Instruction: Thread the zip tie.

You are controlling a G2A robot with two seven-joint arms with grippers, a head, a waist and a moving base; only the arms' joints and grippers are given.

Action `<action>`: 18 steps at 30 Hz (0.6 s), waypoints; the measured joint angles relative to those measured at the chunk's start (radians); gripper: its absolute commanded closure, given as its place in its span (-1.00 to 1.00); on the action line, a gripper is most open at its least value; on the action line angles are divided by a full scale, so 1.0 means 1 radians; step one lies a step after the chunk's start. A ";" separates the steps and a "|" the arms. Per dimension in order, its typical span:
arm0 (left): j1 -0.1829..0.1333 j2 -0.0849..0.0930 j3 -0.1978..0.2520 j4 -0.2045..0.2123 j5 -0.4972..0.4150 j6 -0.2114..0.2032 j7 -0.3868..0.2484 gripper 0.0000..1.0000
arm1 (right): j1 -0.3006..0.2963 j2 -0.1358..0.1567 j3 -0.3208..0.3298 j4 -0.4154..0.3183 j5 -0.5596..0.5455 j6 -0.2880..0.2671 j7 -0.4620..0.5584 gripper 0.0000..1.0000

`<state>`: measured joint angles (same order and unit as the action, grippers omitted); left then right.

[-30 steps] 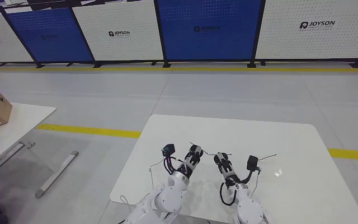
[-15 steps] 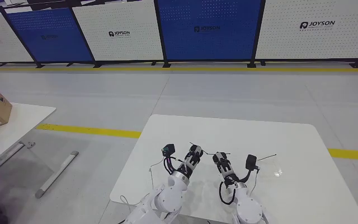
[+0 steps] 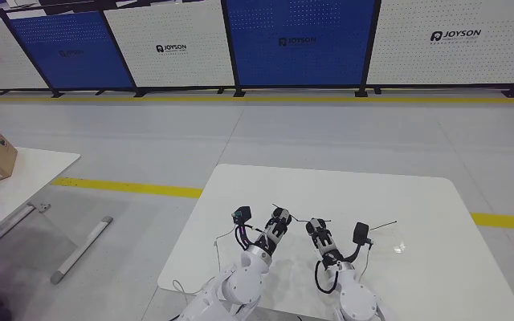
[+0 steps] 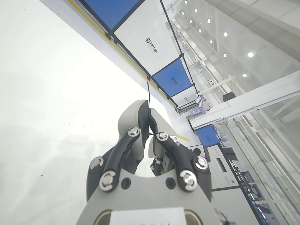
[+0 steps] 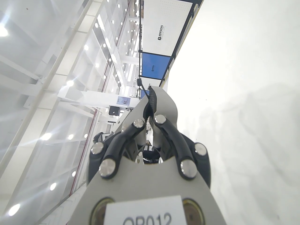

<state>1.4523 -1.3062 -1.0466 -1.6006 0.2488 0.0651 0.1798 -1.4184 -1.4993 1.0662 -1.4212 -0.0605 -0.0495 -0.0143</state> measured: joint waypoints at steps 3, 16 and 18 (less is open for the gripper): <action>0.000 0.000 0.000 0.000 0.000 0.000 0.000 1.00 | -0.001 0.000 0.001 0.000 0.004 -0.003 0.003 1.00; 0.000 0.000 0.000 0.000 0.000 0.000 0.000 1.00 | 0.000 -0.002 0.002 -0.001 0.009 0.003 -0.003 1.00; 0.000 0.000 0.000 0.000 0.000 0.000 0.000 1.00 | 0.001 -0.003 0.003 0.000 0.010 0.003 -0.003 1.00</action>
<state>1.4523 -1.3062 -1.0466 -1.6006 0.2488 0.0651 0.1798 -1.4177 -1.5019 1.0689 -1.4210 -0.0506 -0.0460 -0.0175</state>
